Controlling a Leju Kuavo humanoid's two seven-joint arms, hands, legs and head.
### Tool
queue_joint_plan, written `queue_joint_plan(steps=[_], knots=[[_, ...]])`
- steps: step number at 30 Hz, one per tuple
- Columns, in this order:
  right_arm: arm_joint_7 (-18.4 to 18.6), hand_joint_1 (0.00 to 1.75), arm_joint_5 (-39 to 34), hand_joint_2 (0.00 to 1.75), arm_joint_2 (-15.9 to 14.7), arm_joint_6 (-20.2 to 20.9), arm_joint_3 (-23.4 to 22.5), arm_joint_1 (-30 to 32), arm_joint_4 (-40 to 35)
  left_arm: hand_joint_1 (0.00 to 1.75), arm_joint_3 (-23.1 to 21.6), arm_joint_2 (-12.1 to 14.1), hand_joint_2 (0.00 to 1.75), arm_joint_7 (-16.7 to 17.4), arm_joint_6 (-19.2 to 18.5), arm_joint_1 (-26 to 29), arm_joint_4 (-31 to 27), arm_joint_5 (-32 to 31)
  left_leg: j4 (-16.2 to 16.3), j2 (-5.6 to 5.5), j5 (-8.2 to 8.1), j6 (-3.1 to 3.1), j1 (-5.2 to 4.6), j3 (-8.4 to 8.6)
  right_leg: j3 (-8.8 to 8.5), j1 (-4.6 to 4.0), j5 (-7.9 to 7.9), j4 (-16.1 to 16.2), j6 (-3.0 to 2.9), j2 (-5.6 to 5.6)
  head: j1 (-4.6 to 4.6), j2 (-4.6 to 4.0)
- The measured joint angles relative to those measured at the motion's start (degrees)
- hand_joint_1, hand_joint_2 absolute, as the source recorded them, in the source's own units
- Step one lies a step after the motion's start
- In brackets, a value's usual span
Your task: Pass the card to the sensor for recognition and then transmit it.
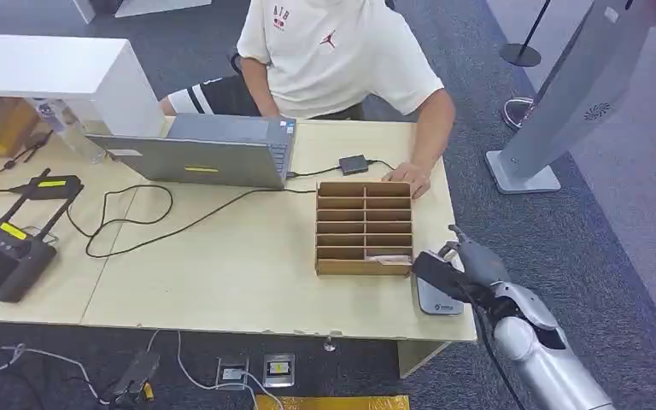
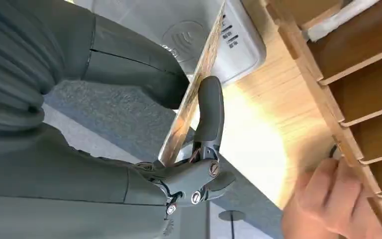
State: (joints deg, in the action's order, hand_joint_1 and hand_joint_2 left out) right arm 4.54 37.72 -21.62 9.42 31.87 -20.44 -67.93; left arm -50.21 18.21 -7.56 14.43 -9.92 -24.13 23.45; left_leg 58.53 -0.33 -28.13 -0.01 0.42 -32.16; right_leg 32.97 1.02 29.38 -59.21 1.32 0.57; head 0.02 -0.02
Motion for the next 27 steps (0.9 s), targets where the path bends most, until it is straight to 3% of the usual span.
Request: queue_joint_plan(steps=[13, 27], knots=[[-2.1, 1.75, 2.6, 1.75, -1.5, 0.8, -1.8, -3.2, 0.0, 0.00, 0.0, 0.0, 0.00, 0.0, 0.1, -0.4, 0.0, -0.8, 0.0, 0.00, 0.00, 0.00, 0.00, 0.00, 0.01, 0.00, -0.01, 0.0, 0.00, -0.01, -0.02, 0.00], [-7.3, 1.75, 8.5, 1.75, -2.2, 3.4, -6.3, -17.2, 0.4, 0.00, 0.0, -0.8, 0.00, -0.9, -0.5, -2.1, 0.2, -3.0, 0.0, 0.04, 0.01, 0.00, -0.01, -0.02, 0.05, 0.00, -0.05, 0.0, -0.03, -0.04, -0.02, 0.00]])
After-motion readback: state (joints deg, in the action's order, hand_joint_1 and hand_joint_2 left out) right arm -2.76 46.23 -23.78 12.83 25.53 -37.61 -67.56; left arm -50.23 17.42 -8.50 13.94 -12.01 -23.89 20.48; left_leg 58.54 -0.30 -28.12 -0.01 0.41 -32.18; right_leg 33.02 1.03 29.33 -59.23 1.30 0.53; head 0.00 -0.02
